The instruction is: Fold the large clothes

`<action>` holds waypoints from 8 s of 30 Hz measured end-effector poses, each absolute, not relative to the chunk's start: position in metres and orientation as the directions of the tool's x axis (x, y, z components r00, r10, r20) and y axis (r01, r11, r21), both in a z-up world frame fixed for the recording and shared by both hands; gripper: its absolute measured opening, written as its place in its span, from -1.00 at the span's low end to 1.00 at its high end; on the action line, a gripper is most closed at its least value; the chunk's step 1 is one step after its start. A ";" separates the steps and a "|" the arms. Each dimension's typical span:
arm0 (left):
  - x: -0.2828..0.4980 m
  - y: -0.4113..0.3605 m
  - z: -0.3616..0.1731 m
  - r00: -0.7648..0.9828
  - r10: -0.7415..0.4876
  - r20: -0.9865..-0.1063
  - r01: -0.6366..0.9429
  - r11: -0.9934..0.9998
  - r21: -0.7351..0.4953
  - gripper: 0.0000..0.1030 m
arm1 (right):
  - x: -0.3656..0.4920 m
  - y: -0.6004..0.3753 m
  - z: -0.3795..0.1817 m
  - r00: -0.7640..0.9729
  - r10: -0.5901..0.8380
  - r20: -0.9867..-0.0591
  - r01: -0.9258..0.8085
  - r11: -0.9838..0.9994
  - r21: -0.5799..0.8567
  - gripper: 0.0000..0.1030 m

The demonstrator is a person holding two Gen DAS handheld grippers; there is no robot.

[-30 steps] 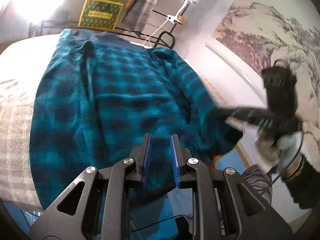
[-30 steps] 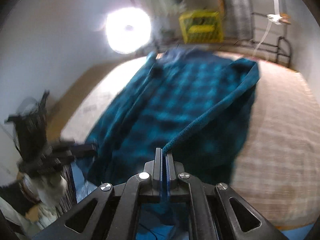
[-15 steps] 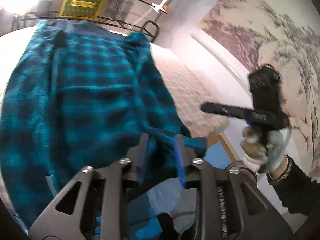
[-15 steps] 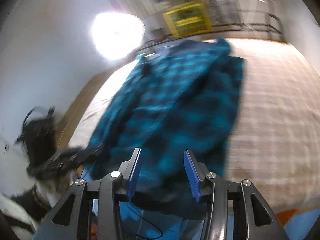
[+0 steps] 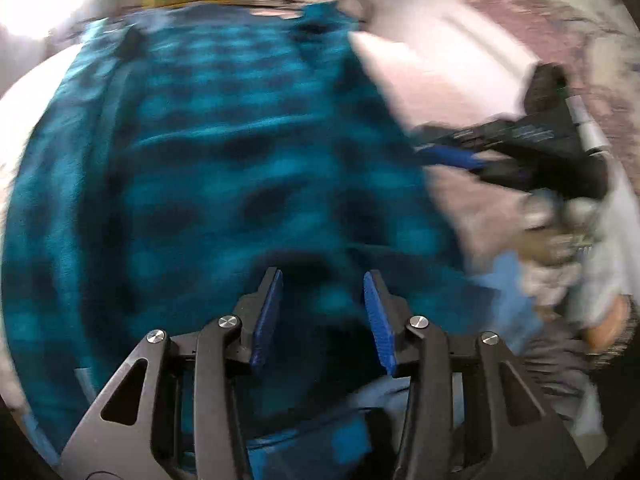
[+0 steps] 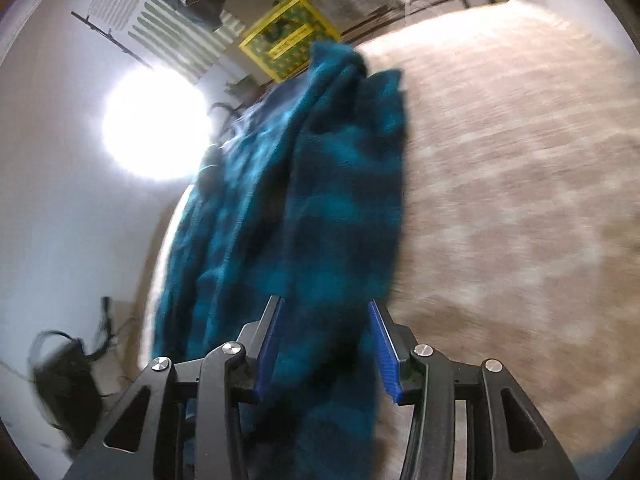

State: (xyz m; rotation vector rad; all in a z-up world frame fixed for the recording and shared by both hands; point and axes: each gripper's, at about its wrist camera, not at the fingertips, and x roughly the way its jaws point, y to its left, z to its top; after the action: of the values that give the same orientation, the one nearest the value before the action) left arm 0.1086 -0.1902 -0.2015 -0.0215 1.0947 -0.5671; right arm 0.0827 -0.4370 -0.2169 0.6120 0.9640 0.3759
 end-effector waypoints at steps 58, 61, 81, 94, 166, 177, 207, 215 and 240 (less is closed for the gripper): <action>0.071 -0.224 -0.195 0.177 -0.575 -0.799 0.634 0.688 -0.354 -0.94 | 0.074 -0.473 -0.200 0.511 0.649 -0.563 -0.119 0.703 0.702 0.03; 0.075 -0.214 -0.184 0.146 -0.654 -0.742 0.602 0.654 -0.458 -0.95 | 0.101 -0.468 -0.215 0.494 0.647 -0.581 -0.092 0.704 0.704 0.08; 0.052 -0.284 -0.195 -0.044 -0.696 -0.716 0.630 0.537 -0.561 -0.94 | 0.164 -0.446 -0.215 0.476 0.374 -0.796 -0.070 0.919 0.389 -0.80; 0.067 -0.233 -0.143 0.234 -0.647 -0.726 0.649 0.660 -0.379 -0.90 | 0.164 -0.500 -0.138 0.597 0.454 -0.662 -0.123 0.867 0.483 -0.24; 0.099 -0.209 -0.224 0.134 -0.692 -0.710 0.628 0.613 -0.479 -0.90 | 0.417 -0.347 -0.137 0.583 0.249 -0.773 -0.196 0.967 0.163 0.14; 0.137 -0.170 -0.149 0.207 -0.786 -0.582 0.458 0.604 -0.652 -0.90 | 0.374 -0.502 -0.230 0.549 0.474 -0.689 -0.008 0.827 0.563 0.50; 0.157 -0.242 -0.226 0.229 -0.631 -0.741 0.511 0.726 -0.460 -0.90 | 0.385 -0.449 -0.190 0.600 0.430 -0.675 -0.224 0.900 0.374 0.04; 0.153 -0.241 -0.226 0.250 -0.631 -0.735 0.513 0.730 -0.452 -0.90 | 0.420 -0.391 -0.225 0.573 0.185 -0.799 -0.161 0.981 0.112 -0.17; 0.017 -0.229 -0.171 0.295 -0.654 -0.696 0.669 0.662 -0.338 -0.90 | 0.082 -0.516 -0.018 0.848 0.256 -0.464 -0.123 0.947 0.297 0.38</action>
State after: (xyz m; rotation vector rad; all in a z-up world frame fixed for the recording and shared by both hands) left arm 0.0168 -0.2292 -0.1712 0.0186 0.9166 -0.8805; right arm 0.0820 -0.5156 -0.0183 0.2628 0.5220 0.2022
